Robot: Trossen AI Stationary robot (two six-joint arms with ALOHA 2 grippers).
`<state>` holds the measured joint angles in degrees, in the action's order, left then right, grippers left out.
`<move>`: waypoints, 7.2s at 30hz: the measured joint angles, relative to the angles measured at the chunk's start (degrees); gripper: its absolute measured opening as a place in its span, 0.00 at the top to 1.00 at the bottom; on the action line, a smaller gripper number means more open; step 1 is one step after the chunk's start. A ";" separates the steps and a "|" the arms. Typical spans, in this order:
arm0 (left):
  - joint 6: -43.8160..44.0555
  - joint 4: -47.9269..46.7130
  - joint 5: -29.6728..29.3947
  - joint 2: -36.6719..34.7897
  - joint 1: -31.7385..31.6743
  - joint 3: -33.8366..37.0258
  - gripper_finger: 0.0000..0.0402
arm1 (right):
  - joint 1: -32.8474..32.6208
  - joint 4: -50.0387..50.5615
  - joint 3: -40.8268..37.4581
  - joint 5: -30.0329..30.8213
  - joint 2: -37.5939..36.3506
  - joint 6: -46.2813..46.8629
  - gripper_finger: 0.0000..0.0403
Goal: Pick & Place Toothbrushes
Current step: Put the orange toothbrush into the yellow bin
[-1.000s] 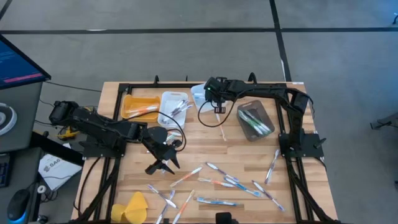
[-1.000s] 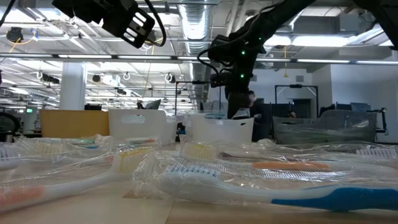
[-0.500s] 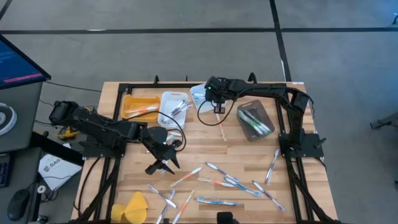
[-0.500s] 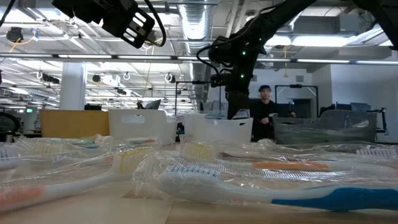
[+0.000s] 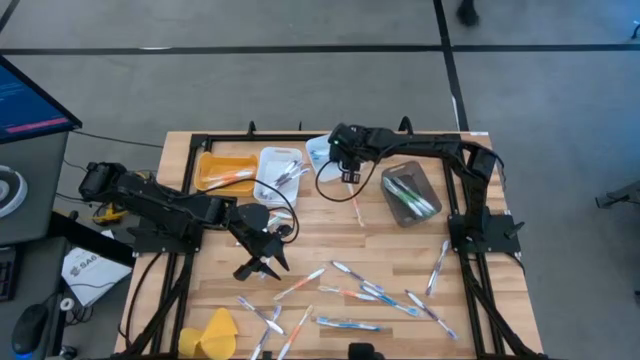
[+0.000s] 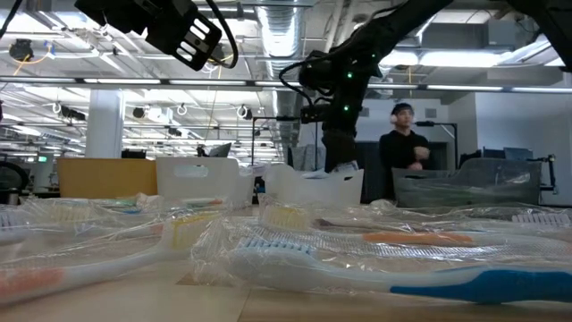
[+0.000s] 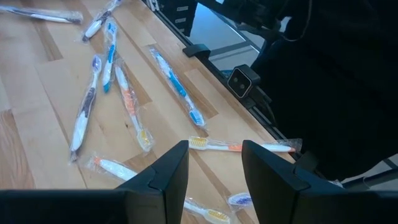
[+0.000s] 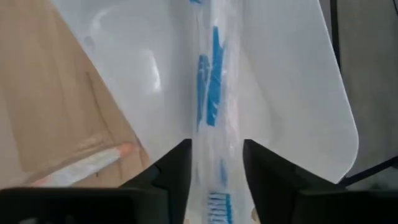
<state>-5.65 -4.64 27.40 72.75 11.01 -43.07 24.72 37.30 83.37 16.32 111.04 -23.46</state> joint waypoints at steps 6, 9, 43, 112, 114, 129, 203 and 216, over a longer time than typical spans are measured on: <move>0.00 -0.02 0.00 0.00 0.01 0.00 0.65 | -1.37 0.31 1.85 0.32 -0.07 -0.94 0.52; 0.13 -0.04 0.00 0.00 0.00 0.00 0.65 | -1.56 1.98 3.41 1.47 -0.07 -0.88 0.48; 4.48 -0.46 -0.02 0.00 -0.07 0.00 0.65 | -21.38 52.72 16.85 -0.44 -1.32 25.05 0.65; -22.43 4.54 -2.05 18.01 -12.95 11.96 0.77 | -42.65 27.78 16.48 -0.40 -5.22 25.89 0.68; -22.43 4.57 -2.12 17.83 -13.03 11.97 0.82 | -42.65 27.76 16.48 -0.40 -5.22 25.88 0.68; -24.10 3.60 -4.68 13.09 -12.54 12.12 0.98 | -43.72 26.67 16.31 -0.55 -5.22 26.78 0.69; -22.68 -29.96 -4.44 -24.96 -67.85 2.60 0.98 | -38.96 -40.79 -45.29 -1.55 -43.25 13.83 0.70; -14.84 -30.10 -2.54 -20.90 -72.75 4.41 0.98 | -38.96 -40.76 -45.29 -1.51 -43.25 15.89 0.70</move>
<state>-20.49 -34.75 24.86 51.86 -61.74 -38.66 -14.24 -3.46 38.09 14.81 67.79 -7.57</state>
